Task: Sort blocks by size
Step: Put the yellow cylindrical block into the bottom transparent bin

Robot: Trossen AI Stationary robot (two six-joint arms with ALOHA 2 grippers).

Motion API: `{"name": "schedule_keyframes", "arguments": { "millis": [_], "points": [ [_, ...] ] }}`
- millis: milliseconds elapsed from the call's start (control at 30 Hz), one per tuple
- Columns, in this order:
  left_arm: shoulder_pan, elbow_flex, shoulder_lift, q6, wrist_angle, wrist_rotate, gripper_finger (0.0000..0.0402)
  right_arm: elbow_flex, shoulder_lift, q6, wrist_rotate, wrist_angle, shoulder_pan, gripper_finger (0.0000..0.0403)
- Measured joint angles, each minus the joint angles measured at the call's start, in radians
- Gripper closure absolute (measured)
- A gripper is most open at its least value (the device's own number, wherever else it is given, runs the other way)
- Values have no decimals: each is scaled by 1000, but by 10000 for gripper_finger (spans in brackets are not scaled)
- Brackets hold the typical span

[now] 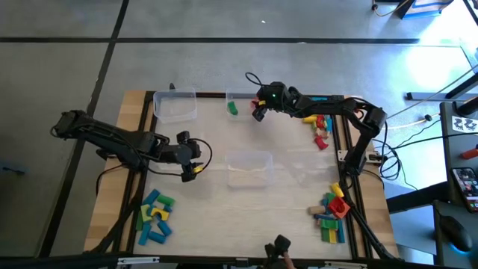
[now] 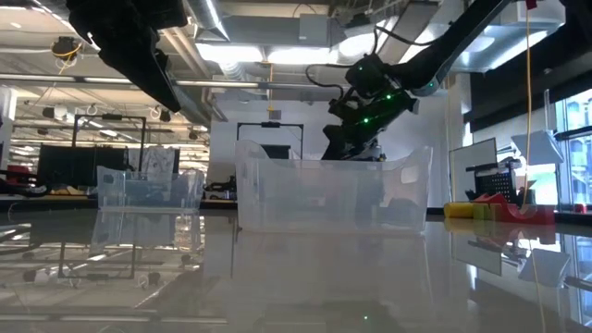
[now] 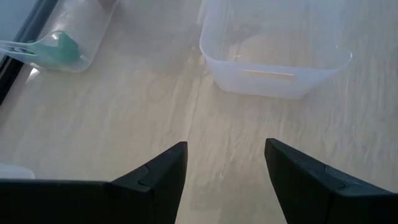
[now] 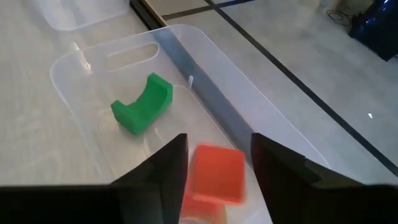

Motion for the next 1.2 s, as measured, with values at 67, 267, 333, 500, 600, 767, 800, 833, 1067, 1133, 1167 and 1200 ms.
{"name": "schedule_keyframes", "arguments": {
  "millis": [67, 267, 333, 500, 600, 767, 800, 833, 1067, 1133, 1167, 1200],
  "points": [
    [0, 0, 0, 0, -1, 0, 192, 0, 0, 13, 6, -1, 0, 206],
    [0, 0, 0, 1, -1, 0, 192, 0, -8, 15, 6, -11, 1, 178],
    [0, 0, 0, 0, 0, 0, 192, 0, -24, 15, 2, -20, 2, 176],
    [0, 0, 0, 0, 0, 0, 192, 0, -96, 15, -5, -110, 2, 179],
    [0, 0, 0, -7, 0, 0, 192, 0, -164, 14, -12, -216, 2, 182],
    [0, 0, 0, -7, 0, 0, 192, 0, -281, 15, 8, -425, 2, 182],
    [0, 0, 0, -7, 1, 0, 192, 0, -304, 15, 18, -461, 2, 182],
    [0, 0, 0, -7, 0, 0, 192, 0, -326, 14, 27, -503, 2, 182],
    [0, 0, 0, -7, 0, 0, 192, 0, -425, 44, 106, -773, 2, 183],
    [0, 0, 0, -8, 0, 0, 192, 0, -436, 45, 136, -858, 2, 183],
    [0, 0, 0, -8, 0, 0, 192, 0, -437, 49, 147, -894, 1, 183],
    [0, 0, 0, -8, 0, 0, 192, 0, -437, 57, 158, -928, 1, 183]
  ]
}}
